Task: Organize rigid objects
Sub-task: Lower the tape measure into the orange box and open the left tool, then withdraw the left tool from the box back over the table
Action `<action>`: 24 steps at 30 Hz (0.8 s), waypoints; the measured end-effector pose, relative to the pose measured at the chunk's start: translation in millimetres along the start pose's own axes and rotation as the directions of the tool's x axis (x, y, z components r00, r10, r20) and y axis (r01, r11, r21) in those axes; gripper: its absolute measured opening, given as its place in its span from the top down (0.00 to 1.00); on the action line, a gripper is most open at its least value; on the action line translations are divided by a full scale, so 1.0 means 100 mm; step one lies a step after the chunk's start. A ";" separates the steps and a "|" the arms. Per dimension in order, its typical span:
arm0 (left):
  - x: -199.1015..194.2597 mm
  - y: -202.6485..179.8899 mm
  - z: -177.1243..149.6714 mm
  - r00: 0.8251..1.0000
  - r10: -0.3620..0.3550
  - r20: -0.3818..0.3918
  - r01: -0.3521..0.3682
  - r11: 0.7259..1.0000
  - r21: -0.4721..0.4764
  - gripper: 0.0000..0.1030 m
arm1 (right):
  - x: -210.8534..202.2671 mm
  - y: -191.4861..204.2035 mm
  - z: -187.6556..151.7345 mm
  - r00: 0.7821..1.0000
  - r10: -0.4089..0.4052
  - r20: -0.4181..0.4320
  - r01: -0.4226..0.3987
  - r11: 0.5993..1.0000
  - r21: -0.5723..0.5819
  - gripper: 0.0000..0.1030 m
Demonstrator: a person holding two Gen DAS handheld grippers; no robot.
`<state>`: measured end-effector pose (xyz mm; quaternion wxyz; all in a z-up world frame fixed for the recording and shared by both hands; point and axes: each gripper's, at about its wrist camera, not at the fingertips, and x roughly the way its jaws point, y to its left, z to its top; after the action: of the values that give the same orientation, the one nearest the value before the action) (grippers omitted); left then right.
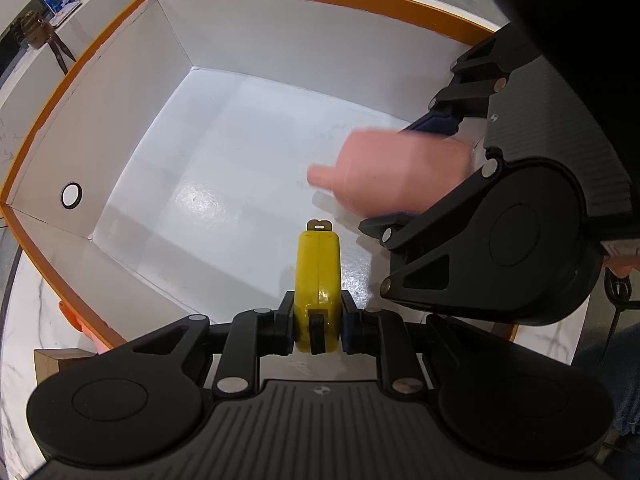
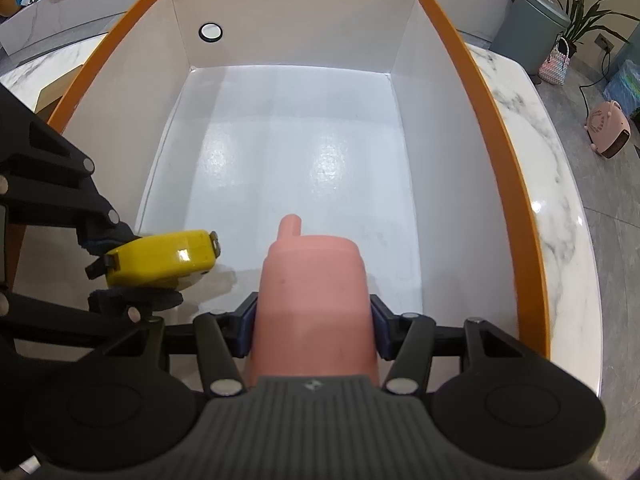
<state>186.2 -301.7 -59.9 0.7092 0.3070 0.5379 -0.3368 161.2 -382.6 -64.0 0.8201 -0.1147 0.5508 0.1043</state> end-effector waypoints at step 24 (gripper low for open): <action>-0.45 -0.09 -0.08 0.996 0.064 0.056 -0.064 0.998 0.008 0.45 | -0.39 0.03 0.10 0.996 -0.031 0.088 0.030 1.000 0.007 0.37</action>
<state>165.6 -293.8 -19.1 0.7328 0.3182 0.5060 -0.3251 154.3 -378.5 -24.6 0.8453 -0.1161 0.5128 0.0953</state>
